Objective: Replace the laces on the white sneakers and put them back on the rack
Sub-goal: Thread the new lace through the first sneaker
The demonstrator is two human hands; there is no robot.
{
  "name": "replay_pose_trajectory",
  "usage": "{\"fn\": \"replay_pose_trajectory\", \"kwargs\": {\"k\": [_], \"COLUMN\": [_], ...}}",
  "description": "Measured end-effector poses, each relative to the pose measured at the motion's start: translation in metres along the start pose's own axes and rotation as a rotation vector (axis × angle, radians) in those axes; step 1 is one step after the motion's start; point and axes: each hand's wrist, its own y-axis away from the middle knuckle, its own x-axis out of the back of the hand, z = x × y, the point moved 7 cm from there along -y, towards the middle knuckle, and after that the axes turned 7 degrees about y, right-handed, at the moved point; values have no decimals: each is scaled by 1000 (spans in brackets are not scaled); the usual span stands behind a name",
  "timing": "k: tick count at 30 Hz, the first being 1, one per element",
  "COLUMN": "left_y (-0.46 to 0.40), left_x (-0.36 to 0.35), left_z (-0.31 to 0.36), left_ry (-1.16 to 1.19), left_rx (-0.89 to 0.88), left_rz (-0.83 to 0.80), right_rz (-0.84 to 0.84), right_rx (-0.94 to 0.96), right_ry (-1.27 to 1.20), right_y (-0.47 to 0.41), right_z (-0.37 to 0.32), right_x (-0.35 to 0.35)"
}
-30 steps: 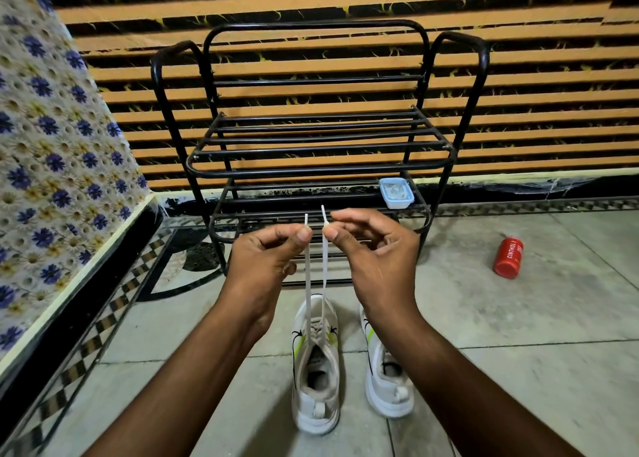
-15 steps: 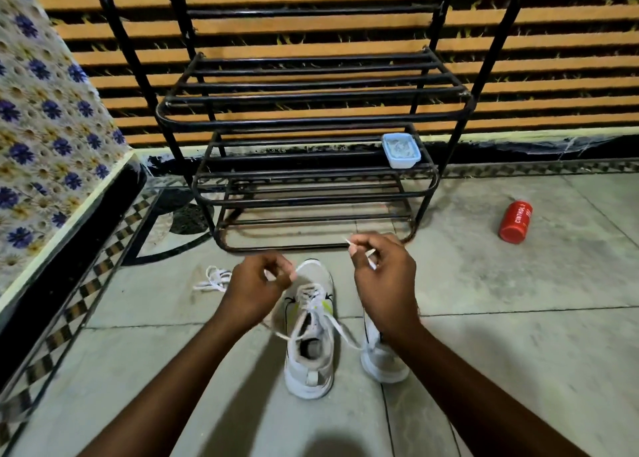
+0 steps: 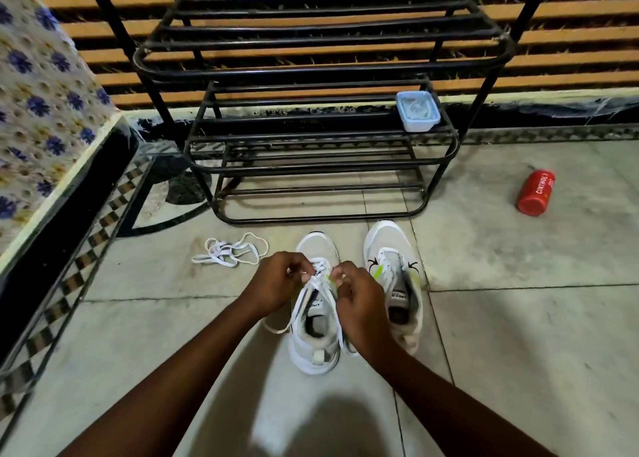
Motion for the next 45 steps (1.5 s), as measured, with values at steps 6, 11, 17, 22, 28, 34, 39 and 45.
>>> {"fn": "replay_pose_trajectory", "kwargs": {"k": [6, 11, 17, 22, 28, 34, 39, 45], "left_y": [-1, 5, 0, -10, -11, -6, -6, -4], "left_x": [-5, -13, -12, -7, -2, -2, -3, -7], "left_z": [4, 13, 15, 23, 17, 7, 20, 32], "left_ry": [-106, -248, -325, -414, -282, -47, -170, -312], "left_rx": [-114, -189, -210, -220, -189, -20, -153, -271], "left_rz": [13, -29, -92, -218, -254, -252, -202, -236], "right_rz": [-3, -30, -11, -44, -42, -40, -44, -51], "right_rx": [-36, -27, 19, 33, 31, 34, 40, 54], "right_ry": [71, 127, 126, 156, 145, 156, 149, 162], "right_y": [20, 21, 21, 18, 17, 16, 16, 16], "right_z": [-6, -3, -2, 2, 2, 3, 3, 2], "right_x": [-9, -14, -16, -21, -20, -18, -19, -19]}}
